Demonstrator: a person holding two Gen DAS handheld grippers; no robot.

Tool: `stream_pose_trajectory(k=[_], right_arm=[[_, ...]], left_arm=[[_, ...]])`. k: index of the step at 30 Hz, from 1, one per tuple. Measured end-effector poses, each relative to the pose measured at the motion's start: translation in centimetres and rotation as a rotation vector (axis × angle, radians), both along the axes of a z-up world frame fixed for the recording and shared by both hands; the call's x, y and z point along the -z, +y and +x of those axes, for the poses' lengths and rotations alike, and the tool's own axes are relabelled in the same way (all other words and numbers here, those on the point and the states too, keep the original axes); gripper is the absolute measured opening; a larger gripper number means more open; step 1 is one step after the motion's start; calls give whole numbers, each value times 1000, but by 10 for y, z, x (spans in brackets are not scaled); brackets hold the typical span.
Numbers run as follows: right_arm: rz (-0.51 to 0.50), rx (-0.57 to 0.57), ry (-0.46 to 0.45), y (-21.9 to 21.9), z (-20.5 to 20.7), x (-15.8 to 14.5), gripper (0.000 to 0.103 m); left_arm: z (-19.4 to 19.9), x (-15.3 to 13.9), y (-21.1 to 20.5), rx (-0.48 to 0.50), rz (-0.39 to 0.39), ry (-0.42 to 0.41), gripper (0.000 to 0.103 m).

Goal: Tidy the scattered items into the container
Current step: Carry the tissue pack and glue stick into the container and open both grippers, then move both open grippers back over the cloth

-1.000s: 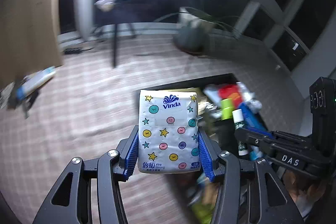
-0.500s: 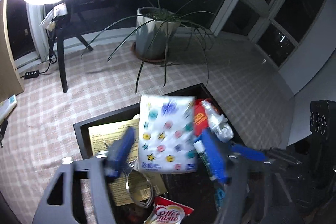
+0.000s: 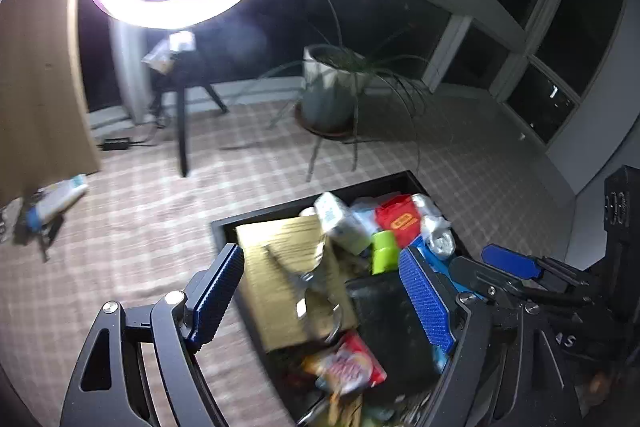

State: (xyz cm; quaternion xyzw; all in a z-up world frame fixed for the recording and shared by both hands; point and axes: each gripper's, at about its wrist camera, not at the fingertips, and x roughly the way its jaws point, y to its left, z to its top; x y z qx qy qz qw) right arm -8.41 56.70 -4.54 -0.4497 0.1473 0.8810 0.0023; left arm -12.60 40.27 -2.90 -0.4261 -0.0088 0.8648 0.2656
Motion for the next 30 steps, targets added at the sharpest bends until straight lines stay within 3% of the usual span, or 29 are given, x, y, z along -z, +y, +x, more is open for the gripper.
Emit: stream_pose_trajectory(k=[6, 16, 23, 30], right_arm=[[5, -35, 47, -46, 16, -13, 61], [57, -106, 88, -152, 47, -26, 63], [86, -152, 81, -224, 66, -21, 64], [109, -191, 76, -280, 73, -16, 65]], left_arm=[[43, -21, -70, -69, -34, 82, 83], [97, -26, -200, -215, -110, 125, 83], [122, -19, -275, -281, -132, 94, 84], [132, -13, -326, -329, -151, 83, 84]])
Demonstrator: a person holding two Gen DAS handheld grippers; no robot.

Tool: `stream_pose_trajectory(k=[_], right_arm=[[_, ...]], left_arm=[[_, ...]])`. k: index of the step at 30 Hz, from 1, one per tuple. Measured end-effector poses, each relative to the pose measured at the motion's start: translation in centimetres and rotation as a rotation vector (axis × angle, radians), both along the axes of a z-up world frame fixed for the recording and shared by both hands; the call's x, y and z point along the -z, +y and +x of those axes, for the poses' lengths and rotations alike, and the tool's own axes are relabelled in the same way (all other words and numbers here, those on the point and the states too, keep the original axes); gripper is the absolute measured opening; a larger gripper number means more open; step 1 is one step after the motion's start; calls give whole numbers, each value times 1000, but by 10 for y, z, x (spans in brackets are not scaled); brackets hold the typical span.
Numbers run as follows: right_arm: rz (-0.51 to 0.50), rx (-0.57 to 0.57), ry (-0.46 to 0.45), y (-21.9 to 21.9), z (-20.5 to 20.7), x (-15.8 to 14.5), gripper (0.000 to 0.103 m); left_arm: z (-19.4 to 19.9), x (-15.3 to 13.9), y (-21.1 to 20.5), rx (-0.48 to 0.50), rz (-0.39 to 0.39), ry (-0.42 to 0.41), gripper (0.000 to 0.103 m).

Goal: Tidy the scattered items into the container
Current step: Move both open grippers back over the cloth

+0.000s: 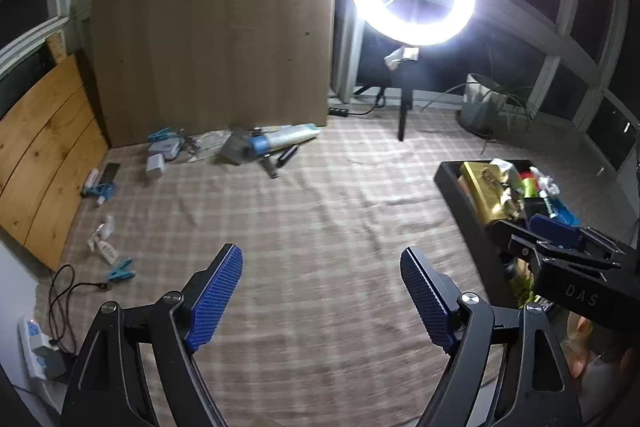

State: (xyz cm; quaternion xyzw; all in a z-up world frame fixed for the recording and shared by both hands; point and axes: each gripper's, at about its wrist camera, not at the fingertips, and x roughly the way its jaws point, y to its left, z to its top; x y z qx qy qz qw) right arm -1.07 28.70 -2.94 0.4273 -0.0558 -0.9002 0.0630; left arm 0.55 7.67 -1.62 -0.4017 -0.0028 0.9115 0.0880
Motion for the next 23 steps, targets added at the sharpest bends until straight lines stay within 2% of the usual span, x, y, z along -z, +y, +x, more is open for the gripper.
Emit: stream_pose_trajectory(k=[10, 23], right_arm=[[28, -16, 13, -47, 2, 0, 65], [77, -16, 30, -86, 2, 4, 65]], left_arm=[[0, 11, -46, -36, -16, -22, 84], [-6, 21, -79, -49, -24, -36, 84]])
